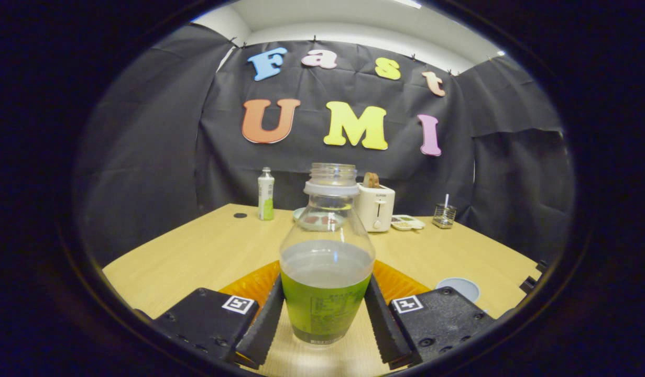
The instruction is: Take the bottle from table, then pour the juice into the cup, finally place the bottle on the coaster
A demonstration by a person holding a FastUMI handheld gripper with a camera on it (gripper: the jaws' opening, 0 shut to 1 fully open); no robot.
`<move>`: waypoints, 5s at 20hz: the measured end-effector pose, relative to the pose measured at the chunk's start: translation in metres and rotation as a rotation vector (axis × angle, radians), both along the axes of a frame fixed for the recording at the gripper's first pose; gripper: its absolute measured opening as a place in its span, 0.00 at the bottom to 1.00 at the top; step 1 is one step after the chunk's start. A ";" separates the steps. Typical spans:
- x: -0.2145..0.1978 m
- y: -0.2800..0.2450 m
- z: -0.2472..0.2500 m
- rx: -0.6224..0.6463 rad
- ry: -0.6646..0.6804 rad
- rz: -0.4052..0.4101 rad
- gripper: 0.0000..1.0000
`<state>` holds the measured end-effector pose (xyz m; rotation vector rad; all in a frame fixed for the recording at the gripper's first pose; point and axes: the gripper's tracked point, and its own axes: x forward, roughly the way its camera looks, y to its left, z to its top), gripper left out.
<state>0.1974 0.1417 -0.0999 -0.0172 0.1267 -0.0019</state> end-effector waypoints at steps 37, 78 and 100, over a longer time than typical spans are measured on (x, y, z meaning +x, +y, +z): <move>-0.023 -0.004 0.056 1.286 0.132 0.311 0.79; -0.030 -0.063 0.095 2.072 0.139 0.498 0.79; -0.049 -0.090 0.124 2.275 0.204 0.570 0.79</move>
